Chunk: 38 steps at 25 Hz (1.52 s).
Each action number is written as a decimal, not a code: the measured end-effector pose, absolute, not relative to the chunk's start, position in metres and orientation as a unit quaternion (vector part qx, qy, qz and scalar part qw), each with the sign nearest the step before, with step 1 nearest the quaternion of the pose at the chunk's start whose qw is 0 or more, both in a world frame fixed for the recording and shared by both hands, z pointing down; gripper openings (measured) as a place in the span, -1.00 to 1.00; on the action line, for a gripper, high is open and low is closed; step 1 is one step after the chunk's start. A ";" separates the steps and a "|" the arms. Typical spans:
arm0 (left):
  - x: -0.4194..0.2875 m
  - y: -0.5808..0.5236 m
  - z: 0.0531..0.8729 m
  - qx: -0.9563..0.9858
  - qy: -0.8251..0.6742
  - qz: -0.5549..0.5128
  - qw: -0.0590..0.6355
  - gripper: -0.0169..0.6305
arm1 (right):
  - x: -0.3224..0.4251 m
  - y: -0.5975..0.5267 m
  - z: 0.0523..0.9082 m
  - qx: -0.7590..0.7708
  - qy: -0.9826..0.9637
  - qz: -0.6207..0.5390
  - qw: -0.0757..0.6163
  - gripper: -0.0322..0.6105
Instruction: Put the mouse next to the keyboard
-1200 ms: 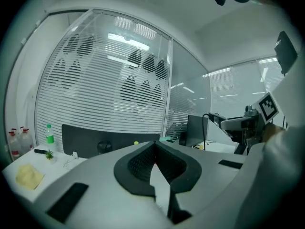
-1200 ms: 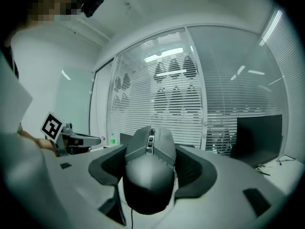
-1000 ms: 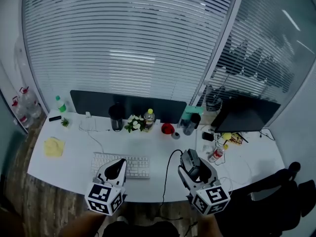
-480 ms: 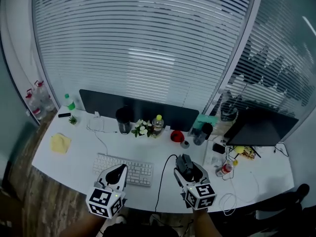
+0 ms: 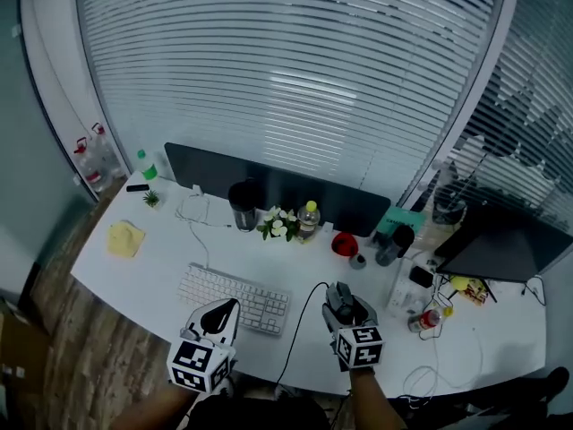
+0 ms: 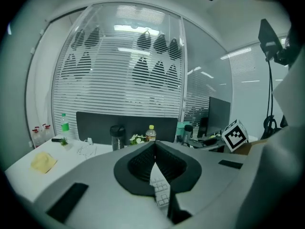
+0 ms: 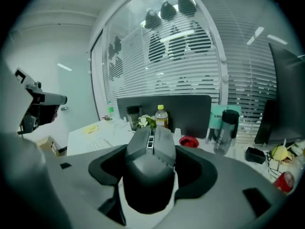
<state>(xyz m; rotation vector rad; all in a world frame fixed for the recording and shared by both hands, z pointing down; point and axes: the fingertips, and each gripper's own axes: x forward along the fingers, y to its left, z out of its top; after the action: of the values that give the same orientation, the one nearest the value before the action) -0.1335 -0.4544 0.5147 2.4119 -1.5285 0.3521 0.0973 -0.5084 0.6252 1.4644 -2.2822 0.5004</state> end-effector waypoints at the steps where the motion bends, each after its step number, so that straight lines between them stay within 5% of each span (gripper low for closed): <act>1: -0.133 -0.455 0.519 0.828 -0.530 0.124 0.134 -0.86 | 0.099 -0.511 0.634 0.520 -0.811 0.184 0.195 0.02; 19: -0.126 -0.441 0.566 0.800 -0.556 0.149 0.171 -0.86 | 0.115 -0.511 0.790 0.515 -0.757 0.278 0.291 0.02; 38: -0.137 -0.425 0.576 0.786 -0.568 0.173 0.171 -0.86 | 0.120 -0.502 0.821 0.521 -0.736 0.270 0.338 0.05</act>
<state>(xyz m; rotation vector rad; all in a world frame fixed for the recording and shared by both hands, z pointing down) -0.1372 -0.4246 0.5760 2.2323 -1.6120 0.4910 0.1199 -0.5020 0.8213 1.3586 -1.9162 0.7023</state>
